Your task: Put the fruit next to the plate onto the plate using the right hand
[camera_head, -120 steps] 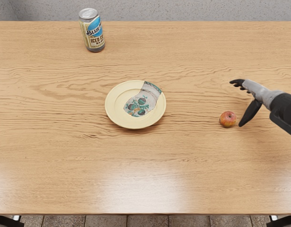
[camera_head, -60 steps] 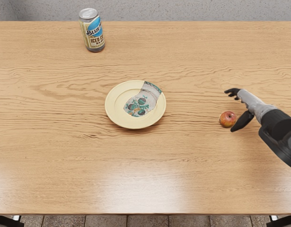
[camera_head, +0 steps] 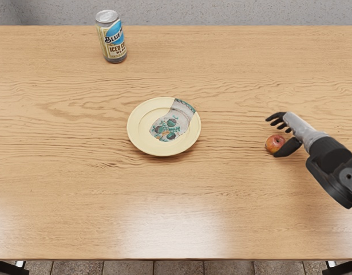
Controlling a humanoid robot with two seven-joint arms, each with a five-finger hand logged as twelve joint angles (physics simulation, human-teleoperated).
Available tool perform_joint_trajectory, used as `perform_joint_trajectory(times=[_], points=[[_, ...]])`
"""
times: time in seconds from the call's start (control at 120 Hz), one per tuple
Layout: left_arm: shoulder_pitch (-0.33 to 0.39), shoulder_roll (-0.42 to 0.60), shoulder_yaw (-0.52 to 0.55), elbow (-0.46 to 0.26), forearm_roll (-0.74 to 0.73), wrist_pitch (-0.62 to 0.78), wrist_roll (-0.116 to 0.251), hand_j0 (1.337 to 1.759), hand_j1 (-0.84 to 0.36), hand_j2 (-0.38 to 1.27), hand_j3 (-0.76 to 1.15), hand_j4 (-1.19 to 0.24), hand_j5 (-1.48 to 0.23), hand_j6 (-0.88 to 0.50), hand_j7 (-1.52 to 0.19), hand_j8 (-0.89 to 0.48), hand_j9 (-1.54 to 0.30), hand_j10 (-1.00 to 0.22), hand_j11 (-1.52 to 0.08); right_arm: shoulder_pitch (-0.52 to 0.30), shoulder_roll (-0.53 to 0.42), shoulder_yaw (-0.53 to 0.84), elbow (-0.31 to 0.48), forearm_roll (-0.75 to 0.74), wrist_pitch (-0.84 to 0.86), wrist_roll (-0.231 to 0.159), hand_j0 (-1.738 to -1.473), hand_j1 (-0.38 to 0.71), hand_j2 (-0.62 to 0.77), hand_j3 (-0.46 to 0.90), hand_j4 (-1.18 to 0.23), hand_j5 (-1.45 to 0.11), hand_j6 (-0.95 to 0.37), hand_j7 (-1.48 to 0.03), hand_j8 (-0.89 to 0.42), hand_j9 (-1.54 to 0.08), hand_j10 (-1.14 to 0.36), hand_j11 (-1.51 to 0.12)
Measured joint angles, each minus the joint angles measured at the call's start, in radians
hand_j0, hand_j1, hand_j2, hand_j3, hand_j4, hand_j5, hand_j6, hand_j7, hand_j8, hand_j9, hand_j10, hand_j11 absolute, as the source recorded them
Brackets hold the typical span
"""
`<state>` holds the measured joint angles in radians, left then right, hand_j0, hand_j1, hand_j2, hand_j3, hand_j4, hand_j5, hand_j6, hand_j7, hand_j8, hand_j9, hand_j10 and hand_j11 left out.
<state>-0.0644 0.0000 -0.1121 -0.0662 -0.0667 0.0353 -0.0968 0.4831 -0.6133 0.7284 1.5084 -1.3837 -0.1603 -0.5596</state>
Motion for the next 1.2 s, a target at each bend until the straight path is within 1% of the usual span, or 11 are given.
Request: perform_joint_trajectory(times=[0.15, 0.342, 0.4, 0.492, 0.558, 0.733, 0.95, 1.2], points=[[0.000, 0.000, 0.000, 0.000, 0.000, 0.000, 0.000, 1.658, 0.34, 0.00, 0.00, -0.01, -0.01, -0.01, -0.01, -0.01, -0.01, -0.01, -0.01, 0.000, -0.002, -0.007, 0.001, 0.002, 0.003, 0.000, -1.656, 0.11, -0.11, 0.00, -0.40, -0.54, -0.41, -0.53, -0.40, -0.54, -0.40, -0.54], [0.000, 0.000, 0.000, 0.000, 0.000, 0.000, 0.000, 1.658, 0.34, 0.00, 0.00, -0.01, -0.01, -0.01, -0.01, -0.01, -0.01, -0.01, -0.01, 0.001, -0.006, -0.009, 0.002, 0.003, 0.006, 0.001, -1.657, 0.20, -0.08, 0.00, -0.48, -0.63, -0.48, -0.62, -0.48, -0.63, -0.48, -0.63], [0.000, 0.000, 0.000, 0.000, 0.000, 0.000, 0.000, 1.658, 0.34, 0.00, 0.00, -0.01, -0.01, -0.01, -0.01, -0.01, -0.01, -0.01, -0.01, 0.003, -0.007, -0.009, 0.003, 0.004, 0.006, 0.001, -1.657, 0.22, -0.05, 0.00, -0.49, -0.65, -0.50, -0.65, -0.46, -0.65, -0.49, -0.65], [0.000, 0.000, 0.000, 0.000, 0.000, 0.000, 0.000, 1.658, 0.34, 0.00, 0.00, -0.01, -0.01, -0.01, -0.01, -0.01, -0.01, -0.01, -0.01, 0.004, -0.008, -0.008, 0.004, 0.004, 0.016, 0.001, -1.657, 0.23, 0.01, 0.00, -0.53, -0.69, -0.50, -0.69, -0.45, -0.69, -0.53, -0.69], [0.000, 0.000, 0.000, 0.000, 0.000, 0.000, 0.000, 1.658, 0.34, 0.00, 0.00, -0.01, -0.01, -0.01, -0.01, -0.01, -0.01, -0.01, -0.01, 0.005, -0.009, -0.002, 0.005, 0.005, 0.033, 0.001, -1.656, 0.24, 0.07, 0.00, -0.56, -0.73, -0.50, -0.72, -0.45, -0.73, -0.56, -0.73], [0.000, 0.000, 0.000, 0.000, 0.000, 0.000, 0.000, 1.658, 0.34, 0.00, 0.00, -0.01, -0.01, -0.01, -0.01, -0.01, -0.01, -0.01, -0.01, 0.006, -0.011, 0.007, 0.010, 0.008, 0.048, 0.001, -1.656, 0.26, 0.15, 0.00, -0.60, -0.78, -0.51, -0.78, -0.45, -0.78, -0.60, -0.78], [0.000, 0.000, 0.000, 0.000, 0.000, 0.000, 0.000, 1.658, 0.34, 0.00, 0.00, -0.01, -0.01, -0.01, -0.01, -0.01, -0.01, -0.01, -0.01, 0.006, -0.017, 0.021, 0.026, 0.010, 0.052, 0.001, -1.656, 0.26, 0.23, 0.00, -0.63, -0.84, -0.52, -0.83, -0.45, -0.83, -0.63, -0.83], [0.000, 0.000, 0.000, 0.000, 0.000, 0.000, 0.000, 1.658, 0.34, 0.00, 0.00, -0.01, -0.01, -0.01, -0.01, -0.01, -0.01, -0.01, -0.01, 0.027, -0.023, 0.030, 0.060, 0.012, 0.064, -0.007, -1.656, 0.25, 0.27, 0.00, -0.65, -0.86, -0.55, -0.85, -0.46, -0.86, -0.65, -0.85]])
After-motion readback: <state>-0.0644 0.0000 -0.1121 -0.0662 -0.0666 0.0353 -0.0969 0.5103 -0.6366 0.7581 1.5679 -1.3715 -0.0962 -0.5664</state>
